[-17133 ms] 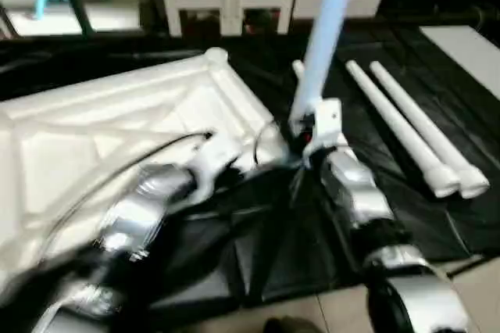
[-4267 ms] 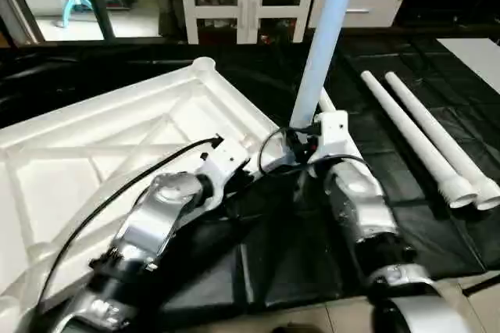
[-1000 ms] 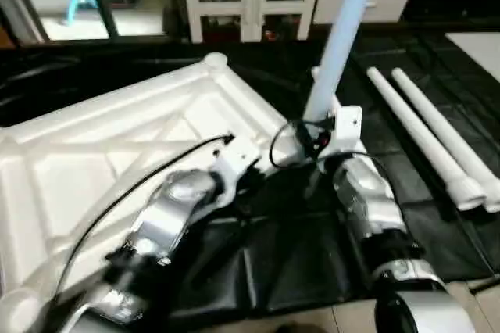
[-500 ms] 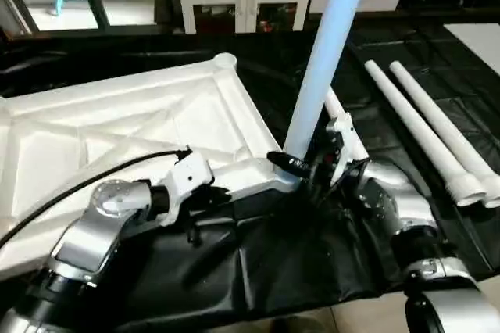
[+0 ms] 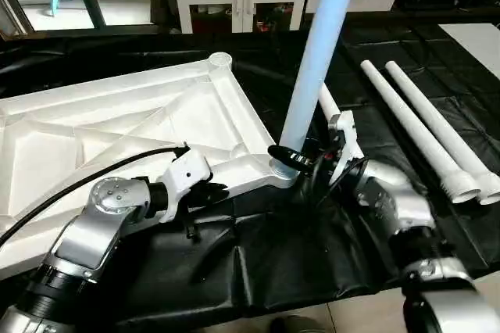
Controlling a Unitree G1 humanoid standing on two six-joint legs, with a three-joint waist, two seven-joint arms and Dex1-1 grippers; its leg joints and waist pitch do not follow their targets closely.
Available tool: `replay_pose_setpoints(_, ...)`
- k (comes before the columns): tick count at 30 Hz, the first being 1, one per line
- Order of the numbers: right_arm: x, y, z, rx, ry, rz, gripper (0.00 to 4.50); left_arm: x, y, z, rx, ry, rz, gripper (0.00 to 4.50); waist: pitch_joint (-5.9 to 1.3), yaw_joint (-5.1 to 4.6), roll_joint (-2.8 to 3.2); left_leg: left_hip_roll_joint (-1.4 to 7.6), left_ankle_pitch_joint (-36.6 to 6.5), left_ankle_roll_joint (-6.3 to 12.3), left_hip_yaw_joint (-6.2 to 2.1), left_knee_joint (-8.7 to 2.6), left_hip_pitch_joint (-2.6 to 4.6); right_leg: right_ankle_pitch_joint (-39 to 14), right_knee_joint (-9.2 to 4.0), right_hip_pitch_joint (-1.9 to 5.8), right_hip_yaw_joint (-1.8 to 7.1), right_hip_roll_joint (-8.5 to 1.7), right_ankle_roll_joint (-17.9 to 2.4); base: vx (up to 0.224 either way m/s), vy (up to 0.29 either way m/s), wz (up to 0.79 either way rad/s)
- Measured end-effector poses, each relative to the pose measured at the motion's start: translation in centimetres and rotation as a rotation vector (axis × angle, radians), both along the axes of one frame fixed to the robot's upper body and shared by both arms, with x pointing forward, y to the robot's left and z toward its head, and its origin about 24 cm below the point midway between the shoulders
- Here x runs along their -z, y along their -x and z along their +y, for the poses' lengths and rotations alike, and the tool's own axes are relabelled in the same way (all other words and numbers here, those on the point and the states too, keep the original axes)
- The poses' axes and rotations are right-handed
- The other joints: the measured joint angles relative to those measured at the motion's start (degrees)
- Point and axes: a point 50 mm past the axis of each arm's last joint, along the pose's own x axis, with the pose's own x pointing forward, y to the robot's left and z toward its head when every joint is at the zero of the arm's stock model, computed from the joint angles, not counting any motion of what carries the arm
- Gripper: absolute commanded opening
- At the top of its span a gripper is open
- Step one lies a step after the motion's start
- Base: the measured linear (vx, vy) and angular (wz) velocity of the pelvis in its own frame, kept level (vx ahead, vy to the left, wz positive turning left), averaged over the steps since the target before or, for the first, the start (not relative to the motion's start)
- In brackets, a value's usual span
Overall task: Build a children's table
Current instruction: Rotate leg to tighten
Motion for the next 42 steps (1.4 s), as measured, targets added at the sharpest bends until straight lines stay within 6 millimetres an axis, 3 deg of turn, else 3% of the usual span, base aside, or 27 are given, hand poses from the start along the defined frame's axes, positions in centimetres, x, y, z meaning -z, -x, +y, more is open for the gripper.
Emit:
replay_pose_setpoints(4, 0.3, -0.6, 0.8, 0.195, 0.028, -0.015, 2.18, 0.2, -0.7, -1.3, -0.065, 0.004, -0.017, 0.0, -0.08, -0.01, -0.06, 0.0, -0.1, -0.14, 0.01, 0.03, 0.19, 0.0, 0.0, 0.19, 0.01, -0.01, -0.1, 0.0, 0.0, 0.0)
replay_pose_setpoints(9, 0.6, -1.8, 2.0, 0.514, 0.035, 0.046, 2.11, 0.6, -2.0, -4.4, -0.174, 0.028, -0.005, 0.0, -0.21, 0.18, -0.01, -0.04, -0.2, -0.34, 0.0, -0.01, 0.89, 0.0, -0.15, 0.85, 0.01, -0.03, 0.0, 0.0, 0.0, 0.0)
replay_pose_setpoints(12, 0.7, -2.2, 2.6, 0.647, 0.026, 0.086, 2.1, 0.8, -2.7, -6.0, -0.212, 0.04, 0.012, 0.0, -0.47, 0.48, -0.01, -0.08, -0.2, -0.35, -0.01, -0.02, 0.91, 0.0, -0.25, 0.97, 0.01, -0.07, 0.0, 0.0, 0.0, 0.0)
replay_pose_setpoints(17, 0.9, -2.2, 2.5, 0.706, 0.018, 0.101, 2.1, 1.0, -2.8, -7.1, -0.218, 0.04, 0.022, 0.0, -0.86, 0.79, -0.17, -0.22, -0.3, -0.2, 0.0, -0.02, 0.84, 0.0, -0.43, 1.12, 0.11, -0.18, 0.1, 0.0, 0.0, 0.0)
replay_pose_setpoints(20, 0.8, -1.8, 2.2, 0.629, 0.01, 0.065, 2.1, 0.9, -2.4, -6.5, -0.193, 0.023, 0.004, 0.0, -0.97, 0.76, -0.33, -0.23, -0.3, -0.18, -0.01, -0.09, 0.73, -0.1, -0.44, 1.0, 0.09, -0.18, 0.1, 0.0, 0.0, 0.0)
replay_pose_setpoints(23, 0.9, -1.4, 1.6, 0.495, 0.015, 0.03, 2.79, 0.9, -1.9, -5.5, -0.152, 0.014, -0.01, 0.0, -1.01, 0.65, -0.33, -0.19, -0.3, -0.17, -0.02, -0.31, 0.72, -0.2, -0.42, 0.93, 0.01, -0.16, 0.3, 0.0, 0.0, 0.0)
replay_pose_setpoints(26, 0.7, -0.7, 0.8, 0.263, 0.03, -0.002, 2.89, 0.8, -1.0, -2.9, -0.083, -0.014, -0.028, 0.0, -0.97, -0.11, -0.26, -0.03, -0.2, -0.06, -0.04, -0.44, 0.47, -0.2, -0.37, 0.79, -0.03, 0.03, 0.3, 0.0, 0.0, 0.0)
replay_pose_setpoints(27, 0.7, -0.5, 0.4, 0.19, 0.047, -0.003, 3.14, 0.7, -0.6, -2.1, -0.054, -0.014, -0.025, 0.0, -0.93, -0.22, -0.19, 0.0, -0.2, -0.05, -0.08, -0.46, 0.4, -0.2, -0.37, 0.71, -0.07, 0.06, 0.4, 0.0, 0.0, 0.0)
replay_pose_setpoints(31, 0.3, 0.0, -1.0, 0.007, 0.087, -0.021, 3.43, 0.5, 0.3, -0.5, 0.031, -0.024, -0.015, 0.0, -0.81, 0.13, -0.04, 0.0, -0.1, 0.13, -0.07, -0.38, 0.18, -0.2, -0.38, 0.39, -0.11, 0.04, 0.3, 0.0, 0.0, 0.0)
replay_pose_setpoints(36, -0.4, 0.1, -1.8, -0.098, 0.111, -0.039, 3.43, 0.4, 0.3, 0.3, 0.055, -0.032, -0.011, 0.0, -0.73, 0.25, -0.14, -0.03, -0.2, 0.26, 0.0, -0.22, -0.08, -0.2, -0.33, 0.15, -0.06, -0.03, 0.3, 0.0, 0.0, 0.0)
replay_pose_setpoints(42, -0.5, 0.1, -2.0, -0.12, 0.089, -0.03, 2.86, 0.2, 0.2, 0.6, 0.048, -0.028, -0.009, 0.0, -0.67, 0.12, -0.22, 0.0, -0.1, 0.25, 0.02, -0.11, -0.02, -0.2, -0.09, 0.11, -0.03, -0.03, 0.3, 0.0, 0.0, 0.0)
